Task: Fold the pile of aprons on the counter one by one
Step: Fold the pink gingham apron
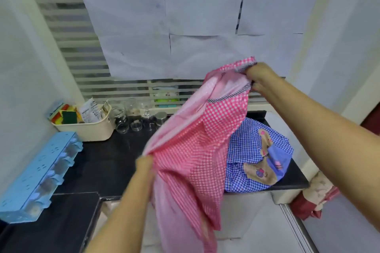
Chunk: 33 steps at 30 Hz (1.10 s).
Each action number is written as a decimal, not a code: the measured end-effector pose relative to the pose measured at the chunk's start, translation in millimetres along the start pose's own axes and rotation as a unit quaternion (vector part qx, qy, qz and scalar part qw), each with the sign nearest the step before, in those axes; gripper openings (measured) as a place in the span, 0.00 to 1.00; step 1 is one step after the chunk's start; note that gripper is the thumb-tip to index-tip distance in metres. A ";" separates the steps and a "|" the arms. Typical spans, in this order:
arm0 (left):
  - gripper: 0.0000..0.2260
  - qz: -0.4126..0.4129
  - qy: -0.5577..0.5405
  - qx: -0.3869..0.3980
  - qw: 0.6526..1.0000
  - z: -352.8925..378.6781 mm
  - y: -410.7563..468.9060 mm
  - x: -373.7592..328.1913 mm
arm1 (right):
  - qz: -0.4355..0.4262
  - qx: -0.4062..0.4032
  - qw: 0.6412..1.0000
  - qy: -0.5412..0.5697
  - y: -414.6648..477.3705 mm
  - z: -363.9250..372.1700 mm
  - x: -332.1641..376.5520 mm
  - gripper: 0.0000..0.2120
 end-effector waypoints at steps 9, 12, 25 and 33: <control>0.05 0.442 0.311 -0.179 0.822 -14.3 -33.4 -328.2 | -0.091 -0.056 0.987 -0.116 103.9 -63.9 33.1 0.07; 0.10 0.475 0.482 -0.073 0.733 41.4 -12.0 -289.1 | -0.085 -0.023 0.891 -0.444 148.0 -96.7 24.4 0.13; 0.38 0.078 0.711 0.105 0.690 163.8 104.8 44.5 | 0.147 0.090 0.767 -0.618 158.1 -199.1 -268.4 0.18; 0.50 0.075 0.658 0.170 0.730 166.2 117.1 54.9 | -0.114 0.164 0.845 -0.495 165.1 -54.3 -250.2 0.20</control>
Point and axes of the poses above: each hand's wrist, its own y-axis towards the middle knuckle, its own z-axis out of the palm, x = y × z, the point moved 9 cm from there along y, towards the middle knuckle, and after that the axes turned 4 degrees about -z, right-handed, at the moved point
